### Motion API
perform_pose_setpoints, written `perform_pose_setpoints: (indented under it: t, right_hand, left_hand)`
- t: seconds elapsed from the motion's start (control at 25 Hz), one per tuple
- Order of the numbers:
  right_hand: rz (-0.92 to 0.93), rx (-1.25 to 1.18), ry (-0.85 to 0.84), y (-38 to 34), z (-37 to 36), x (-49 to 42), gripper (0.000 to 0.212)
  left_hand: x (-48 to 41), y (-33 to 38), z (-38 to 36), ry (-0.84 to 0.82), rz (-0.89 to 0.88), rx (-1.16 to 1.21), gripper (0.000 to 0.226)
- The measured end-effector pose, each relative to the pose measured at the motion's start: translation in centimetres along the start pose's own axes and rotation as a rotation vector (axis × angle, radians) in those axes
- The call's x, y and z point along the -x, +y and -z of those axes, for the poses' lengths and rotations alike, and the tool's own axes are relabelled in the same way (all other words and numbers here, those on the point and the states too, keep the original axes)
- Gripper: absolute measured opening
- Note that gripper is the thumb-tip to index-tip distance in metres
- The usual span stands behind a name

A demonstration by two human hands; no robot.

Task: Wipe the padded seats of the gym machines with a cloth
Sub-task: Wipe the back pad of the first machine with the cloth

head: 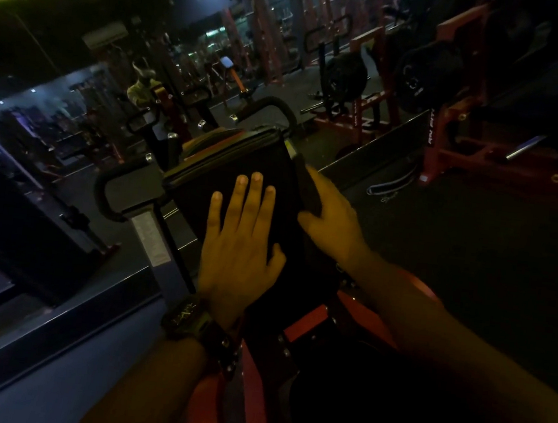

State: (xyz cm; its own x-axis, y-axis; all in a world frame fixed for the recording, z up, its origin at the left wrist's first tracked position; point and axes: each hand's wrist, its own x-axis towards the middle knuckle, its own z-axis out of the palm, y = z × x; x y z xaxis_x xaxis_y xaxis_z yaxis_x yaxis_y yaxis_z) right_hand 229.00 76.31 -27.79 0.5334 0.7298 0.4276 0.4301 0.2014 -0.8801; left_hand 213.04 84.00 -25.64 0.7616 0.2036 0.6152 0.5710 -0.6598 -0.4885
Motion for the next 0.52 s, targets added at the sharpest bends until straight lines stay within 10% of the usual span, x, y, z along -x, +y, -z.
perform_pose_setpoints:
  t: [0.24, 0.52]
  right_hand:
    - [0.066, 0.749, 0.053, -1.3, 2.5, -4.2, 0.067]
    - [0.116, -0.044, 0.201, -1.8, -1.5, -1.2, 0.063]
  left_hand:
    - [-0.1, 0.9, 0.2, -0.021, 0.019, -0.018, 0.087]
    - [0.1, 0.0, -0.1, -0.011, -0.019, -0.037, 0.086]
